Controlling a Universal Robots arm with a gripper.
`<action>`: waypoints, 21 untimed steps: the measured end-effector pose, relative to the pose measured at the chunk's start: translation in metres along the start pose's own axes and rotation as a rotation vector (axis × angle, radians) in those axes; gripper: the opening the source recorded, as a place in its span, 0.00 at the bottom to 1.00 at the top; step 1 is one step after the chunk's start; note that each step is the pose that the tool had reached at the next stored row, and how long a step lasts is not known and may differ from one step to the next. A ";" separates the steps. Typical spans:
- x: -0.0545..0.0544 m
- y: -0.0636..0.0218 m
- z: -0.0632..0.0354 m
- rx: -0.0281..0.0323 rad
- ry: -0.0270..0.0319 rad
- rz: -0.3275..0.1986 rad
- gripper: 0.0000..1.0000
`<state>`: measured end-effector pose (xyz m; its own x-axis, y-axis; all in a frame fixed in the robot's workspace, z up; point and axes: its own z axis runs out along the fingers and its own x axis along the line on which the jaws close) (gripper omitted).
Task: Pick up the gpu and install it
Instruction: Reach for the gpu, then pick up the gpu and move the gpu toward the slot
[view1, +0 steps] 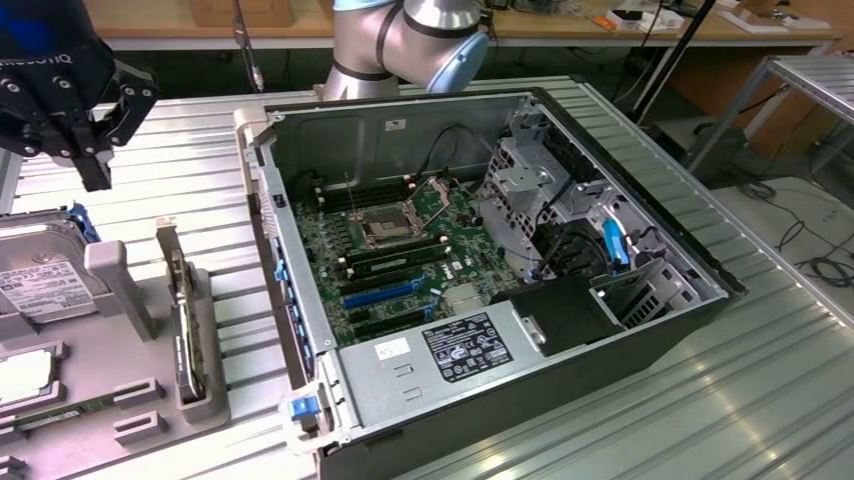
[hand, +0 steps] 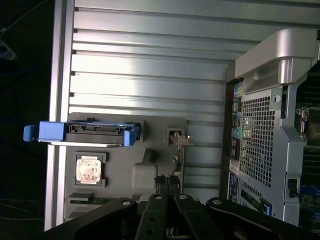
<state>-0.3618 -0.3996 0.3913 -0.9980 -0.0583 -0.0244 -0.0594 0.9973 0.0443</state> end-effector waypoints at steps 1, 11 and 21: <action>0.000 0.0000 0.0000 0.0000 -0.0001 0.000 0.11; -0.022 -0.0013 0.0005 0.0001 -0.0001 0.000 0.11; -0.022 -0.0013 0.0005 0.0001 -0.0001 0.000 0.11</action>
<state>-0.3400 -0.3997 0.3913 -0.9980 -0.0583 -0.0244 -0.0594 0.9973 0.0442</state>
